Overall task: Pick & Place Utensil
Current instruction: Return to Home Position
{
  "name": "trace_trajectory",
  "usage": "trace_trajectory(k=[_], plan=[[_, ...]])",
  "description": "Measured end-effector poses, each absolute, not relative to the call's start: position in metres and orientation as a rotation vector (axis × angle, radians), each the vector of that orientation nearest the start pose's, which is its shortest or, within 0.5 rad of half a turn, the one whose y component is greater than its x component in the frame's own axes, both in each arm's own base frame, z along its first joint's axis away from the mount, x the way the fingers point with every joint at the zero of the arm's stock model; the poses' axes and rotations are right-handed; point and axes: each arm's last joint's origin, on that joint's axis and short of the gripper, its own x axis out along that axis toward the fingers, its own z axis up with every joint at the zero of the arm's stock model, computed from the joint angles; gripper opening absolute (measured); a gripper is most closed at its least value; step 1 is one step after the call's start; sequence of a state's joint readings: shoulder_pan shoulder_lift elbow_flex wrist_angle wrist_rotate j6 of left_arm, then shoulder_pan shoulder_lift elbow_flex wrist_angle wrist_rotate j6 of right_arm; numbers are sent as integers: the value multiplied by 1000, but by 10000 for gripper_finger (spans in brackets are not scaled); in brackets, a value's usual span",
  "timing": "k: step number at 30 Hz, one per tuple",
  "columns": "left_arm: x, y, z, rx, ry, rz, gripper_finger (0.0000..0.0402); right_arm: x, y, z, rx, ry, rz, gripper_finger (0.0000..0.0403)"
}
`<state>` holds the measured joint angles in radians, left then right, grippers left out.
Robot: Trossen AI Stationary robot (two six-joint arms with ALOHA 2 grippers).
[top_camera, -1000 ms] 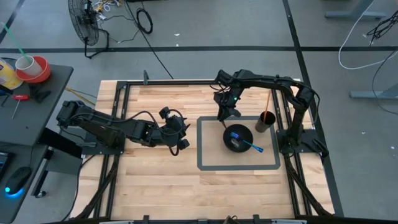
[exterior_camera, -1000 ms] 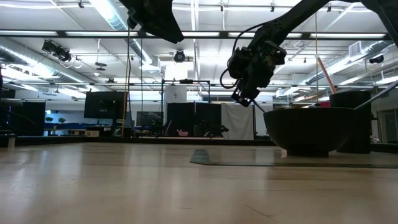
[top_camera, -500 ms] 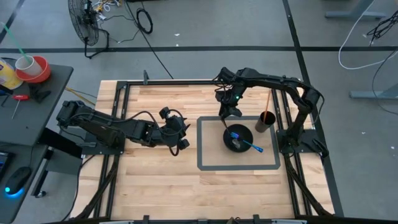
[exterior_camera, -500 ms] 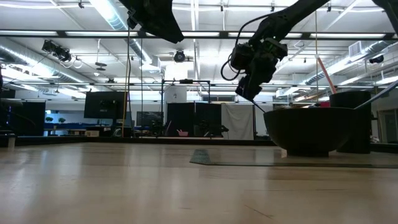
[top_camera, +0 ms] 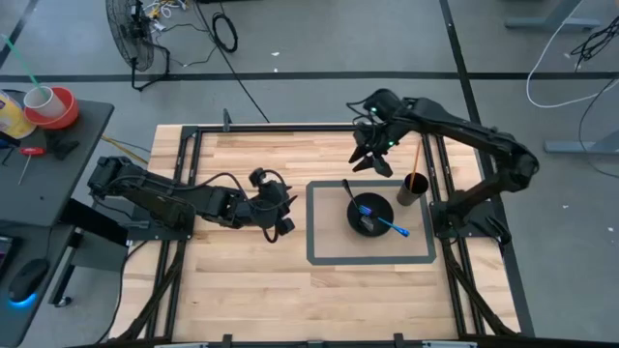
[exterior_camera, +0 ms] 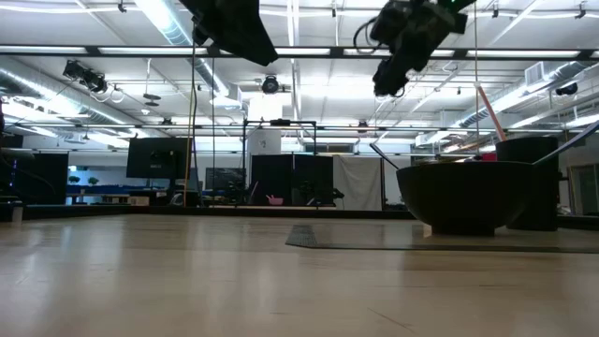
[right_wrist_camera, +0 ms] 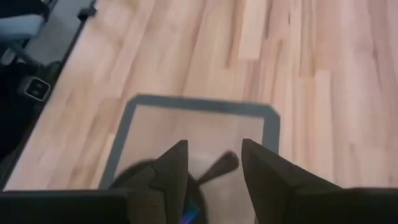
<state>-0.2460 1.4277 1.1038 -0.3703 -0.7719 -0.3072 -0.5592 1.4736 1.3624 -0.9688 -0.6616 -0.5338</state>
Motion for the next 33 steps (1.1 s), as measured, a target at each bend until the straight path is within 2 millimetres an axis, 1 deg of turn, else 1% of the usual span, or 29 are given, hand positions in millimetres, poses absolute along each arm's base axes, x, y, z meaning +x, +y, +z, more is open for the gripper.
trace_trajectory(k=[3, 6, 12, 22, 28, 30, 33], plan=[[298, -55, 287, 24, 528, 562, 138, 245, -122, 337, 89, 764, 321, 153], [299, -55, 288, 5, 510, 559, 138, 239, -105, 351, 58, 727, 339, 153], [299, -55, 289, 3, 506, 559, 138, 235, -64, 367, -12, 728, 333, 153], [299, -55, 289, 3, 506, 559, 138, 241, 2, 369, -105, 781, 378, 153], [299, -55, 289, 2, 505, 559, 138, 241, 33, 370, -116, 767, 449, 150], [299, -55, 289, 2, 505, 559, 138, 242, 42, 367, -118, 757, 457, 144], [300, -55, 289, 2, 504, 559, 138, 239, 51, 354, -107, 757, 481, 131]])
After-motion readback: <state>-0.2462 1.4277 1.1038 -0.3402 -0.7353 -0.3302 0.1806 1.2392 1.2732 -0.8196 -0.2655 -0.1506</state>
